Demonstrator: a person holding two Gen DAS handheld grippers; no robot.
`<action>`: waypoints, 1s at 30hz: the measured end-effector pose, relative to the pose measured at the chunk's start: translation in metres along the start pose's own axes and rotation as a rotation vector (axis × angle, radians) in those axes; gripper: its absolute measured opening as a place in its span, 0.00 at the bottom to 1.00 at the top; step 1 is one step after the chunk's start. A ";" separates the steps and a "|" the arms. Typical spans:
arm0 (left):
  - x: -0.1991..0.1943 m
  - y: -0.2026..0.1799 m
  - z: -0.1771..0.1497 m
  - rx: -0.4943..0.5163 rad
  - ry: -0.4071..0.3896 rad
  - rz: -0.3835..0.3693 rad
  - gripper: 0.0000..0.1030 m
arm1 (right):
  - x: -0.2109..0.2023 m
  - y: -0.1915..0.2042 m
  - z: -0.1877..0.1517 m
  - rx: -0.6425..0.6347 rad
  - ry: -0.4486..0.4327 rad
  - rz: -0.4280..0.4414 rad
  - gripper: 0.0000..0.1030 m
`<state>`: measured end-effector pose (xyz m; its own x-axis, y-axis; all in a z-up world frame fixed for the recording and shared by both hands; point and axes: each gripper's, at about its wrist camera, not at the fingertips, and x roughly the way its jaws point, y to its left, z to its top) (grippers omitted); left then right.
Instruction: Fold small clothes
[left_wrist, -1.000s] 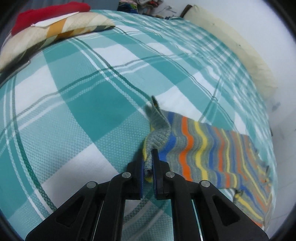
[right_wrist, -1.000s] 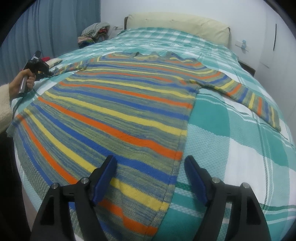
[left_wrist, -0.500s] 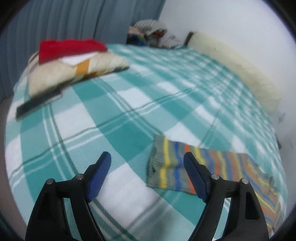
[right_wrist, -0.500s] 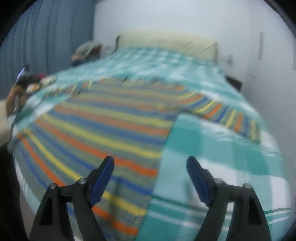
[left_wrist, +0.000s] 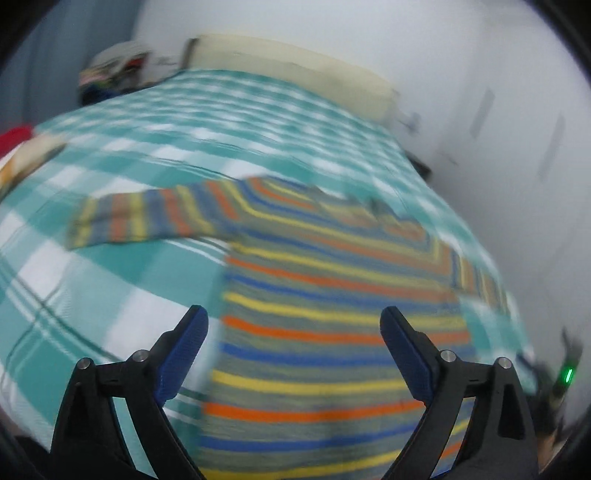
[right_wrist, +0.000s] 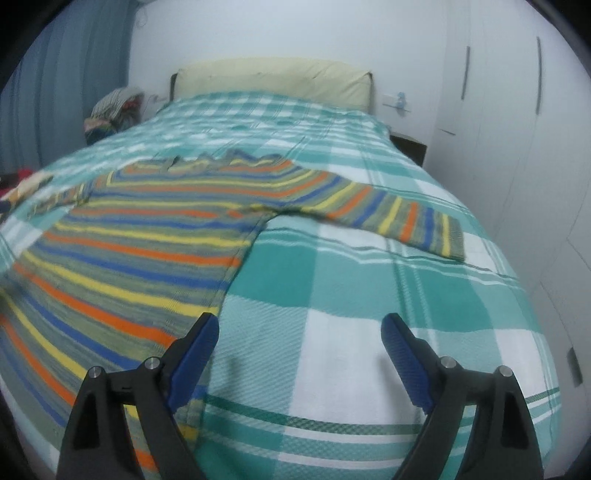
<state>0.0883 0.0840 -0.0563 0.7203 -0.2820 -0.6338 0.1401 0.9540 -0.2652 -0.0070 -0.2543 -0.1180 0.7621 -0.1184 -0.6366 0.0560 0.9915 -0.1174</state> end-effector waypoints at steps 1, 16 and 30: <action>0.007 -0.008 -0.003 0.042 0.028 0.017 0.93 | 0.002 0.001 -0.001 -0.011 0.003 -0.001 0.86; 0.016 0.018 -0.015 -0.008 0.017 0.156 0.93 | 0.012 -0.003 -0.006 0.013 0.034 -0.019 0.86; 0.012 0.022 -0.015 -0.030 0.005 0.189 0.93 | 0.018 0.001 -0.011 0.007 0.069 -0.017 0.86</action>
<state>0.0895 0.1004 -0.0808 0.7285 -0.0982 -0.6779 -0.0180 0.9866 -0.1624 -0.0005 -0.2561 -0.1374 0.7150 -0.1379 -0.6853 0.0727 0.9897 -0.1234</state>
